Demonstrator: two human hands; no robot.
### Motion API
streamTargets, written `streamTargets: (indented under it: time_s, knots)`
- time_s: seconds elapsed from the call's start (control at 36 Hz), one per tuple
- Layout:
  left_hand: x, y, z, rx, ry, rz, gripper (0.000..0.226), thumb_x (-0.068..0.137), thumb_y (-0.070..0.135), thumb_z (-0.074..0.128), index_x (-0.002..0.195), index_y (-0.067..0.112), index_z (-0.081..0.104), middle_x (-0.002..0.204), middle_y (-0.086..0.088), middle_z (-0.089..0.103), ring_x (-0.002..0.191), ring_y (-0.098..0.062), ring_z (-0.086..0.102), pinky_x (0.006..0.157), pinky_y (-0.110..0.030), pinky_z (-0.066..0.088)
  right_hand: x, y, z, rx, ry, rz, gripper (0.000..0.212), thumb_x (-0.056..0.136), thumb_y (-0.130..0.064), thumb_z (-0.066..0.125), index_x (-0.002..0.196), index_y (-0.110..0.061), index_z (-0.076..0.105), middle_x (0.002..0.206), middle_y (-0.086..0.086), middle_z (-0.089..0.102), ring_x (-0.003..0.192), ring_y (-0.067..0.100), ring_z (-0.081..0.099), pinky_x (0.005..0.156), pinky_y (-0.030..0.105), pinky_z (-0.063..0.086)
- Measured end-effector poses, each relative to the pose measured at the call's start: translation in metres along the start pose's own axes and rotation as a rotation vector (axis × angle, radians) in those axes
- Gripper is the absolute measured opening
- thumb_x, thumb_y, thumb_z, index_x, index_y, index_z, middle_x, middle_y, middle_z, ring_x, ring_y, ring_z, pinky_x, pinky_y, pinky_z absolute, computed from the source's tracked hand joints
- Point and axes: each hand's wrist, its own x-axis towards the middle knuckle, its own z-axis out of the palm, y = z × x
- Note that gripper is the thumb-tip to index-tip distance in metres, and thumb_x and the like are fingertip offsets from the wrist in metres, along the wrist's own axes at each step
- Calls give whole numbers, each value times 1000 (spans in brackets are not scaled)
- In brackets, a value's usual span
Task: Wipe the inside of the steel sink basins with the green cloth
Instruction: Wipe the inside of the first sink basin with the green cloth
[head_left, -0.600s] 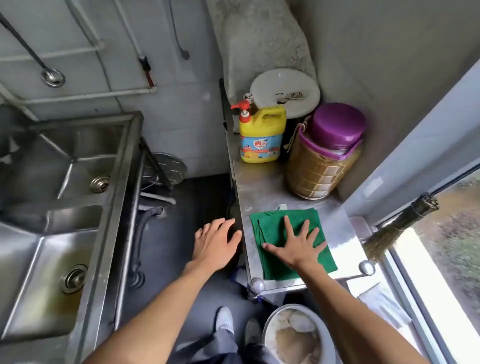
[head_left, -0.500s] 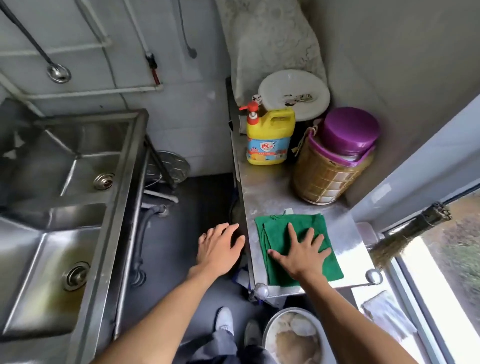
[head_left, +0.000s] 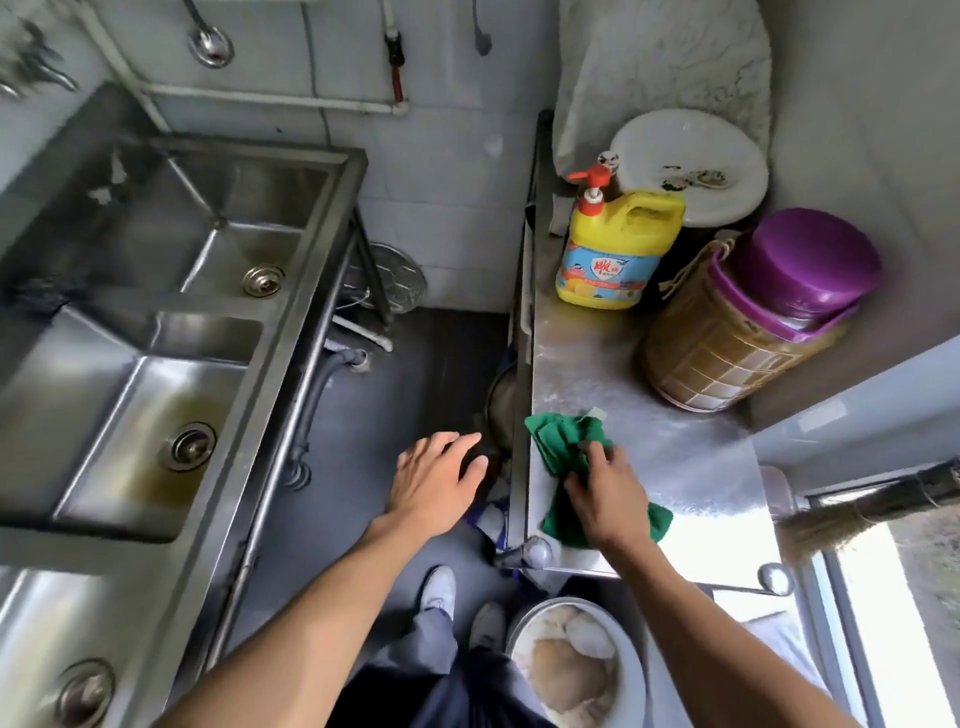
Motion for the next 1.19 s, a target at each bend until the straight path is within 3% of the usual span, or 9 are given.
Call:
streamTargets:
  time_s: [0.14, 0.28, 0.47, 0.72, 0.78, 0.86, 0.94, 1.11, 1.19]
  knots:
    - [-38, -49, -13, -75, 138, -190, 63, 97, 61, 24, 151, 39, 48, 153, 5, 48, 141, -24, 43, 117, -45, 29, 12, -67, -10, 249, 69, -315, 45, 88, -29, 63, 130, -20, 51, 121, 7, 48, 95, 33, 61, 79, 41, 52]
    - [-95, -107, -24, -147, 269, -456, 47, 107, 51, 41, 152, 38, 46, 157, 5, 45, 146, -24, 39, 120, -48, 27, 3, -180, -1, 333, 16, -618, 45, 86, -31, 64, 128, -23, 51, 115, 3, 47, 98, 27, 59, 79, 38, 50]
    - [-202, -191, -37, -223, 443, -764, 52, 106, 54, 34, 153, 37, 46, 160, 4, 44, 145, -28, 39, 119, -42, 28, -51, -313, 34, 210, -141, -1028, 49, 89, -40, 56, 135, -27, 46, 115, 4, 43, 93, 32, 60, 75, 44, 55]
    - [-343, -286, -1, -380, 632, -1047, 57, 100, 62, 32, 150, 40, 49, 157, 2, 47, 145, -25, 41, 120, -47, 31, -168, -419, 127, -26, -334, -1413, 49, 89, -42, 58, 135, -27, 51, 114, 5, 44, 89, 32, 60, 66, 42, 55]
    - [-372, -305, 12, -413, 643, -1100, 52, 102, 58, 35, 148, 41, 51, 152, 3, 51, 141, -26, 45, 118, -46, 32, -196, -438, 150, -82, -369, -1469, 49, 89, -42, 57, 134, -25, 52, 114, 6, 46, 89, 32, 60, 65, 41, 53]
    - [-409, -330, 26, -449, 722, -1145, 69, 91, 64, 24, 141, 34, 61, 140, -1, 61, 129, -30, 56, 111, -46, 40, -234, -463, 184, -179, -446, -1498, 51, 90, -47, 53, 136, -27, 48, 116, 6, 44, 88, 33, 61, 68, 44, 54]
    - [-432, -360, 42, -474, 685, -1168, 75, 89, 65, 20, 140, 29, 62, 142, -6, 61, 130, -32, 56, 113, -48, 41, -263, -484, 217, -290, -497, -1509, 52, 89, -53, 47, 138, -34, 41, 119, 3, 41, 84, 38, 64, 72, 47, 54]
    - [-445, -407, 66, -412, 603, -1194, 59, 98, 61, 28, 141, 34, 58, 143, -5, 61, 131, -29, 55, 111, -50, 44, -293, -504, 267, -367, -539, -1483, 48, 94, -50, 49, 137, -31, 43, 124, 4, 43, 80, 33, 65, 76, 42, 53]
    - [-442, -426, 68, -374, 558, -1186, 48, 103, 57, 39, 142, 36, 56, 148, -4, 57, 137, -28, 51, 116, -49, 37, -288, -510, 287, -324, -540, -1479, 45, 94, -49, 50, 134, -29, 46, 119, 3, 46, 77, 28, 63, 74, 43, 57]
